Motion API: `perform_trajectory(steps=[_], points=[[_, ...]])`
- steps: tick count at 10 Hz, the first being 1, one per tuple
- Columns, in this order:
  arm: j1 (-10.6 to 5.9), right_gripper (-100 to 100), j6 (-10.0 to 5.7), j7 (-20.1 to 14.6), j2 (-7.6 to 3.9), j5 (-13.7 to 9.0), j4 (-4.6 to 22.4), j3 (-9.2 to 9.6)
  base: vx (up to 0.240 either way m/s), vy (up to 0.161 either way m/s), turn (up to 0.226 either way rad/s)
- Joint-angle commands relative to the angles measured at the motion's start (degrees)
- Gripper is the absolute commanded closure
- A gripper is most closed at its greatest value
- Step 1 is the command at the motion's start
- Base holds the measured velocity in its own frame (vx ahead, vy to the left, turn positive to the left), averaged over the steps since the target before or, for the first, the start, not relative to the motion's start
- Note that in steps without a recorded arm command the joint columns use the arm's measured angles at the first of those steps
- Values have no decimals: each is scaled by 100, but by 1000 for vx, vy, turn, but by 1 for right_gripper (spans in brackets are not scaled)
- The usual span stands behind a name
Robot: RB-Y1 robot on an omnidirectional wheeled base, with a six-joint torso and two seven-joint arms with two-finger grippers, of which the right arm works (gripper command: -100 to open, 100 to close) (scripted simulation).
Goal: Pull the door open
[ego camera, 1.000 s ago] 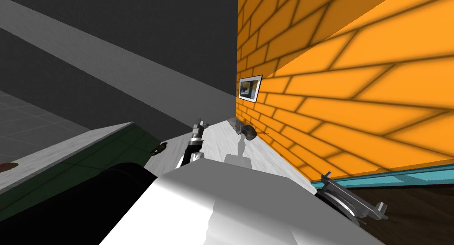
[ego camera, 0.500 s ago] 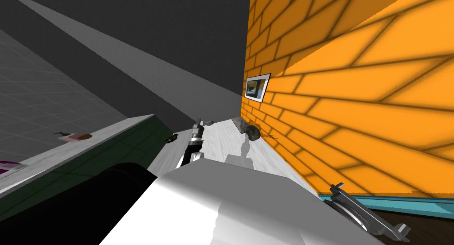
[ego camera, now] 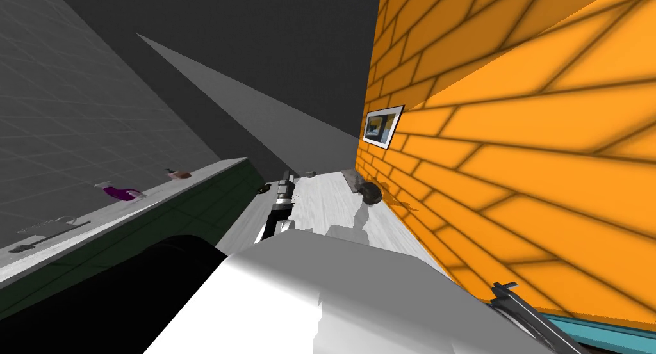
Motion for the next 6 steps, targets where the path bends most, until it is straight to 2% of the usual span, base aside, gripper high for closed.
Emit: perform_trajectory(steps=[1,6], points=[[-6,-100,-66,-130,-45,-192,175,-29,-134,-117,273],[-23,-100,-275,-453,-111,-698,651,-82,-148,-127,278]])
